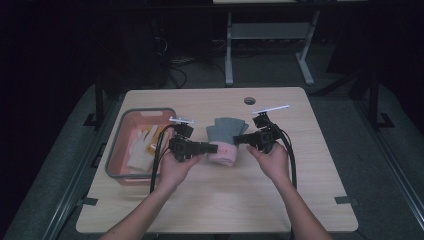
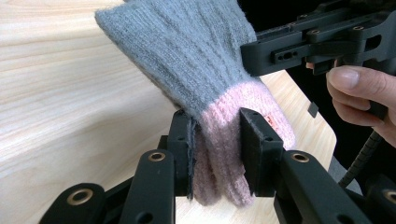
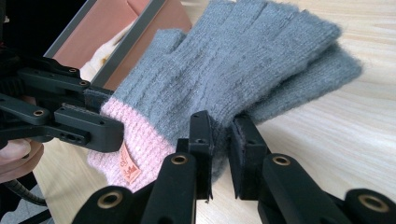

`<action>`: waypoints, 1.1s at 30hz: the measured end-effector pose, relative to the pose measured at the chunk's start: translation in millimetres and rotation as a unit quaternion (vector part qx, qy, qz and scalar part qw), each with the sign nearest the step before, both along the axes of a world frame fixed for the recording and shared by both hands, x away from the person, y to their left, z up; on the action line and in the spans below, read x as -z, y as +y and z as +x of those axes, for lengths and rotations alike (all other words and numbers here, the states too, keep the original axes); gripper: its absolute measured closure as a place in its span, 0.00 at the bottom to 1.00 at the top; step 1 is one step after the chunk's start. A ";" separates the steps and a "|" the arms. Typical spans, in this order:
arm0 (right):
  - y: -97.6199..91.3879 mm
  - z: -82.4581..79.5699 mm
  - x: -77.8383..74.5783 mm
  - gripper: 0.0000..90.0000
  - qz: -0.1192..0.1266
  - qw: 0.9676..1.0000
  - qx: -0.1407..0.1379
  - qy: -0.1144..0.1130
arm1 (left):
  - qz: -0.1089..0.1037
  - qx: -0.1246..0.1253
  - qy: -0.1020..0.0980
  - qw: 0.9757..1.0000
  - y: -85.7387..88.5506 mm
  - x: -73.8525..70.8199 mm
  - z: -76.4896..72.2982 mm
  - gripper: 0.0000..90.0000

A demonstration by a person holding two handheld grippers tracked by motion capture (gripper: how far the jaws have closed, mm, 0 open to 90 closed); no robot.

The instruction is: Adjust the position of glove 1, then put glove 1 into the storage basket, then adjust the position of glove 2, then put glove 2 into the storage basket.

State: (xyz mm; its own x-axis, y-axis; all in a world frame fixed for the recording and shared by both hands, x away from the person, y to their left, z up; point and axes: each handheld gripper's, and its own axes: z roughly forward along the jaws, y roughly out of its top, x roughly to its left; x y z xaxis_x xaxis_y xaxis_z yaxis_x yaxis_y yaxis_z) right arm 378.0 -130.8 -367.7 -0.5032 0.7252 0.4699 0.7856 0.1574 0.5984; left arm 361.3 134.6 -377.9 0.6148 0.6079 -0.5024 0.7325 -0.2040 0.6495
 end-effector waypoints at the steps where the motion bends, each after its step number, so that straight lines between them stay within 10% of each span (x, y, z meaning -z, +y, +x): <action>1: 0.0 0.0 0.0 0.89 0.000 1.000 0.000 0.000 | -0.001 -0.001 -0.001 1.000 1.4 0.1 -0.1 0.75; 33: 56.5 18.1 -10.7 0.89 0.017 0.999 -0.043 -0.008 | -0.008 -0.043 -0.007 0.999 61.0 -14.0 -3.9 0.76</action>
